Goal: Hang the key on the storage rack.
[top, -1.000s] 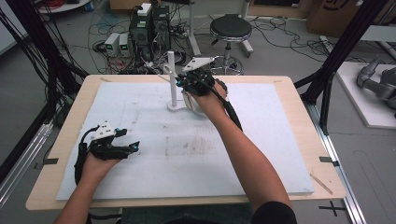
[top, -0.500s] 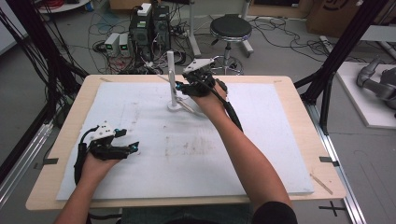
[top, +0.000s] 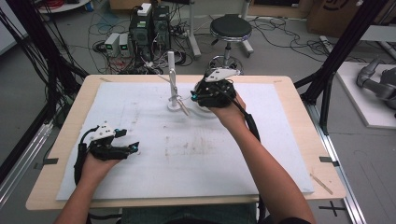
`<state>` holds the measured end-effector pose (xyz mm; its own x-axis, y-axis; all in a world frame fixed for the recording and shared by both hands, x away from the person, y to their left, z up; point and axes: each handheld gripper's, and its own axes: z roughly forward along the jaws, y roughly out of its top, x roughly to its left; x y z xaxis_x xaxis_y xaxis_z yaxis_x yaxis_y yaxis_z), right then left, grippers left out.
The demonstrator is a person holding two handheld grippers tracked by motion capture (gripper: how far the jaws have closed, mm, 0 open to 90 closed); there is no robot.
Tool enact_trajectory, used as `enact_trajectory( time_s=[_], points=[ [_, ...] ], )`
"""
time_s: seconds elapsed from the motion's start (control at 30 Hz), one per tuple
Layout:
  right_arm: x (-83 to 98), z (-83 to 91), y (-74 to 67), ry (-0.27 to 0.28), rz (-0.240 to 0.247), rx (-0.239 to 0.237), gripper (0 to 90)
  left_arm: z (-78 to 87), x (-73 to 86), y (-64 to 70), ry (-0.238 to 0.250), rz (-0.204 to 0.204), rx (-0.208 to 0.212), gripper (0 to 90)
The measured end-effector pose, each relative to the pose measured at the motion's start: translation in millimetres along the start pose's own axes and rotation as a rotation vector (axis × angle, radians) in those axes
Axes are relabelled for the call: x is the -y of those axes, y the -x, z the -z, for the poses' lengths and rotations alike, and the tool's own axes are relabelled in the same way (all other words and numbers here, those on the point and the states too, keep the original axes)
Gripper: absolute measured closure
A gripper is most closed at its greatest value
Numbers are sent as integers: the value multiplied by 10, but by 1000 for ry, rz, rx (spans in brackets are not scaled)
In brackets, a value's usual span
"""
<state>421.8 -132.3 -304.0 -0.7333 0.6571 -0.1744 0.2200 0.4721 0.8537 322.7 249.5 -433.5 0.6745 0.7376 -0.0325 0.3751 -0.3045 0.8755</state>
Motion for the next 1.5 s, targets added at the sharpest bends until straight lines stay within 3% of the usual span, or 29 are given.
enact_trajectory(
  time_s=[0.03, 0.13, 0.23, 0.63, 1.23, 1.37, 1.5],
  points=[
    [89, 88, 15, 27, -2, 1, 349, 0, 0, 0, -3, -2, -3, 241],
    [187, 198, 34, 19, -21, 2, 320, 1, 0, 3, -1, 0, -3, 241],
    [314, 305, 58, 45, -44, -4, 308, 2, 0, 2, 3, -2, -4, 240],
    [741, 568, 93, 69, -110, -10, 250, 17, -5, 1, 18, -1, -19, 233],
    [1304, 675, 48, 93, -202, -25, 204, -26, -22, -3, 37, 2, -16, 233],
    [1482, 637, 64, 55, -233, -33, 194, -18, -22, -2, 36, 2, -16, 233],
    [1519, 620, 91, 42, -245, -33, 193, -19, -24, 0, 42, 1, -17, 233]
  ],
)
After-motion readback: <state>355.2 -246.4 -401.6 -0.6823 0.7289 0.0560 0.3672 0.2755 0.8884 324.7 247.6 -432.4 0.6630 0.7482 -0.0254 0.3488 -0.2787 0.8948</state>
